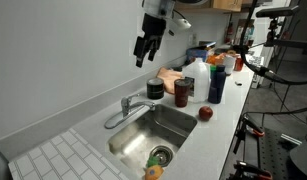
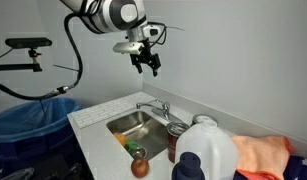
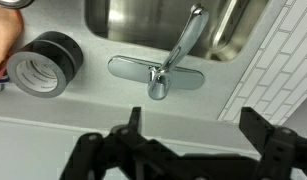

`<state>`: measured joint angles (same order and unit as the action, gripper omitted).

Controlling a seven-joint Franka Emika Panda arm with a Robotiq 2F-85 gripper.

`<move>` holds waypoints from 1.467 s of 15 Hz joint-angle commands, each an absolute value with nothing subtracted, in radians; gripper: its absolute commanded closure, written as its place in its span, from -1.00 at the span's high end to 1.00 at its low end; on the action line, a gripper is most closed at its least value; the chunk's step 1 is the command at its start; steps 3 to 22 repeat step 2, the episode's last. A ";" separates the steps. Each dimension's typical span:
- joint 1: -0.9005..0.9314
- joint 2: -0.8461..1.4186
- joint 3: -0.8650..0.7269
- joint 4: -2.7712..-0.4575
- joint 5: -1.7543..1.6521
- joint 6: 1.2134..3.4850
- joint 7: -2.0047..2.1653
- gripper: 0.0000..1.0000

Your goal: Move the spout to the left

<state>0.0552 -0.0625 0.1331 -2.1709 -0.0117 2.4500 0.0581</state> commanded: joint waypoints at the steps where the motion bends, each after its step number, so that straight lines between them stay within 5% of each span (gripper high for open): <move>1: 0.069 -0.062 0.120 -2.169 -0.013 2.448 0.059 1.00; 22: 0.069 -0.062 0.120 -2.169 -0.013 2.448 0.059 1.00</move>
